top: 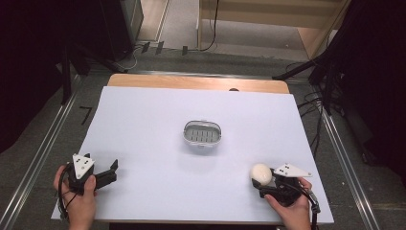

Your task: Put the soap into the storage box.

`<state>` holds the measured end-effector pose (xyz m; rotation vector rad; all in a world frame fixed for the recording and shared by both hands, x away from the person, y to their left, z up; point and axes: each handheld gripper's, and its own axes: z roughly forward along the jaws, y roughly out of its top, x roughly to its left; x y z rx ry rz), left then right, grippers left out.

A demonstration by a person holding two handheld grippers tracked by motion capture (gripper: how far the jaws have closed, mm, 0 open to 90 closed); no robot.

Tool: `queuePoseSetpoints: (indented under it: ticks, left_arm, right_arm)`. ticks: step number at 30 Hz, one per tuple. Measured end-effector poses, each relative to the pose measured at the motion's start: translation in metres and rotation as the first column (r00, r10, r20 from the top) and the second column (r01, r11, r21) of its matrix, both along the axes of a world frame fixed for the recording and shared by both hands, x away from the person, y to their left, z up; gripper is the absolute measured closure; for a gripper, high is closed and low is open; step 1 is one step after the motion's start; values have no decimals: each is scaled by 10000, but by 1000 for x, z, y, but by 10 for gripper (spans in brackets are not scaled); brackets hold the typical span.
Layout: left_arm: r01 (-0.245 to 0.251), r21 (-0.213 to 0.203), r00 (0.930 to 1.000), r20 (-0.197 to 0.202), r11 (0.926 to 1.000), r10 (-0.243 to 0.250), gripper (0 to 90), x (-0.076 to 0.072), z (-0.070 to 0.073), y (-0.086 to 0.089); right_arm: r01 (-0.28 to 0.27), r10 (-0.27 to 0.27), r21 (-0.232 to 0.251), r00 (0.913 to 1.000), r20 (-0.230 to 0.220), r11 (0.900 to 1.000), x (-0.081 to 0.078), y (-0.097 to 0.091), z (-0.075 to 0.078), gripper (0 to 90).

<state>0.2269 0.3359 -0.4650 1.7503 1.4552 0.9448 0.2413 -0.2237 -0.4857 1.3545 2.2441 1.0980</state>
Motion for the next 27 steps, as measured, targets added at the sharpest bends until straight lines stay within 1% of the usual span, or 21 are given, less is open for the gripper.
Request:
queuePoseSetpoints:
  ticks: [3, 4, 11, 12, 13, 14, 16, 17, 18, 20, 21, 22, 23, 24, 26, 27]
  left_arm:
    - [-65, 25, 10000, -65, 10000, 65, 77, 1, 0, 0]
    - [-74, 17, 10000, -66, 10000, 75, 77, 1, 0, 0]
    - [-29, 26, 9999, -111, 10000, 29, 77, 1, 0, 0]
    - [-8, -12, 9999, -161, 10000, 8, 77, 2, 0, 0]
    - [-15, -121, 9996, -294, 9999, 12, 77, 3, 0, 1]
    - [-77, -203, 9995, -320, 9998, 70, 76, 3, 0, 2]
    - [-123, -239, 9995, -309, 9996, 116, 70, 3, 0, 2]
    - [-99, -259, 9995, -317, 9996, 90, 47, 3, 0, 2]
    - [13, -222, 9996, -274, 9998, -19, 11, 3, 0, 2]
    - [5, -196, 9995, -308, 9998, -11, 11, 3, 0, 1]
    - [44, -311, 9991, -431, 9995, -57, 10, 4, 0, 3]
    - [44, -311, 9991, -431, 9995, -57, 0, 4, 0, 3]
    - [17, -402, 9987, -503, 9992, -37, 0, 5, 0, 4]
    - [-13, -492, 9985, -553, 9988, -14, 0, 5, 0, 5]
    - [-46, -545, 9991, -416, 9985, 23, 0, 4, 0, 5]
    - [-66, -434, 9993, -358, 9990, 50, 0, 3, 0, 4]
  right_arm:
    - [10, -10, -26, 10000, -47, 10000, 1, 1, -1, 246]
    - [27, -27, 51, 10000, -66, 10000, 2, 0, -1, 248]
    - [-20, 20, 6, 10000, -58, 10000, 2, -1, 0, 253]
    - [-15, 16, 82, 10000, -78, 10000, 2, -1, 1, 254]
    - [0, 2, 208, 9999, -124, 9998, 3, -3, 3, 257]
    - [27, -24, 257, 9999, -120, 9997, 3, -4, 4, 258]
    - [19, -13, 341, 9999, -159, 9994, 4, -5, 4, 258]
    - [39, -32, 408, 9998, -185, 9992, 4, -5, 4, 258]
    - [31, -26, 323, 9998, -174, 9995, 4, -5, 5, 258]
    - [33, -29, 253, 9998, -174, 9997, 4, -4, 6, 258]
    - [-17, 19, 213, 9999, -105, 9998, 4, -3, 8, 258]
    - [-17, 19, 213, 9999, -105, 9998, 4, -3, 8, 258]
    - [-123, 125, 298, 9999, -65, 9995, 5, -2, 11, 258]
    - [-123, 125, 298, 9999, -65, 9995, 5, -2, 11, 258]
    - [-130, 131, 313, 9999, -18, 9994, 6, 0, 14, 258]
    - [-213, 212, 300, 9998, 39, 9993, 8, 3, 17, 258]
